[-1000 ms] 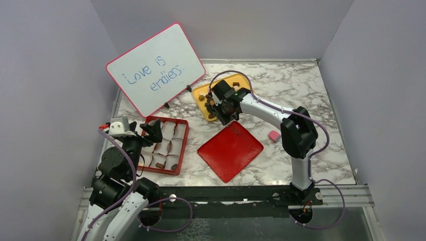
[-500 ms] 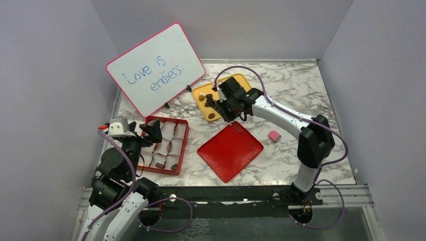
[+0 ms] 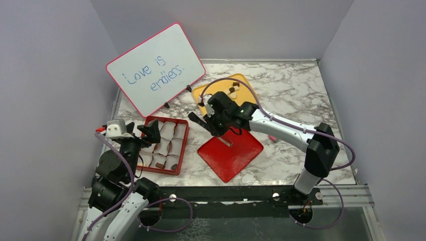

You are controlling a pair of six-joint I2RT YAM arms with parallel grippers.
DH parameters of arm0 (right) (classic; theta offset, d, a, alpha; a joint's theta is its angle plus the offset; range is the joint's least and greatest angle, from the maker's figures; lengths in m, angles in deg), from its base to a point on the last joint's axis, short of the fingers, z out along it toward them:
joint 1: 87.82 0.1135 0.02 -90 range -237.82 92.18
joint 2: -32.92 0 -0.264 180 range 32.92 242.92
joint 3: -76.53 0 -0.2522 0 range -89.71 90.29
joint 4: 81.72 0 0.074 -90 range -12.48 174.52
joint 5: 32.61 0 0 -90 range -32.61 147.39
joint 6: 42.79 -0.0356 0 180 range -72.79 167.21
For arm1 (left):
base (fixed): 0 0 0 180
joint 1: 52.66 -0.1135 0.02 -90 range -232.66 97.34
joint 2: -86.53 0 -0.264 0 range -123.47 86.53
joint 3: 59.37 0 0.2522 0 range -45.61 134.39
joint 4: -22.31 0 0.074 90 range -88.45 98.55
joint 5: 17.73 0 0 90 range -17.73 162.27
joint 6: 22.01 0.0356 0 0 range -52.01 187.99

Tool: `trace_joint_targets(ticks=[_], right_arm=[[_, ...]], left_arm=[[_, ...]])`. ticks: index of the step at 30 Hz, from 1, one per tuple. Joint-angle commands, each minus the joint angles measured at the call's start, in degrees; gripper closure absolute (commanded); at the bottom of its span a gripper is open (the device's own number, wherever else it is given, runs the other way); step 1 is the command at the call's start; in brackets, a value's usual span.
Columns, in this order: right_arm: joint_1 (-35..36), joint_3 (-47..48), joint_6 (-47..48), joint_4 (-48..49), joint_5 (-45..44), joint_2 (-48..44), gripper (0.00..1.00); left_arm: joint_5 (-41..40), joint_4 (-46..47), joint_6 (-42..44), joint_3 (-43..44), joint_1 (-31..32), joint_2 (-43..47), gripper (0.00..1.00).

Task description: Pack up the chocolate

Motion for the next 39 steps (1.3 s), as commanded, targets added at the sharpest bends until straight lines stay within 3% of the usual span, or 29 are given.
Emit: trace_joint_targets(ticks=[1, 8, 17, 39], right_arm=[[5.31, 2.48, -1.19, 1.17, -0.99, 0.62, 0.76], [12.93, 7.81, -0.76, -2.12, -5.52, 6.23, 0.74], [17.14, 13.86, -0.63, -8.52, -11.40, 12.55, 0.73], [20.36, 10.66, -3.31, -10.08, -16.07, 11.05, 0.63]], left_arm=[[-3.04, 1.81, -0.01, 0.30, 0.13, 1.61, 0.01], [-7.70, 1.86, -0.57, 0.31, 0.13, 5.66, 0.01], [-8.99, 1.81, -0.62, 0.09, 0.13, 6.75, 0.01], [-8.55, 1.81, -0.81, -0.05, 0.13, 6.46, 0.01]])
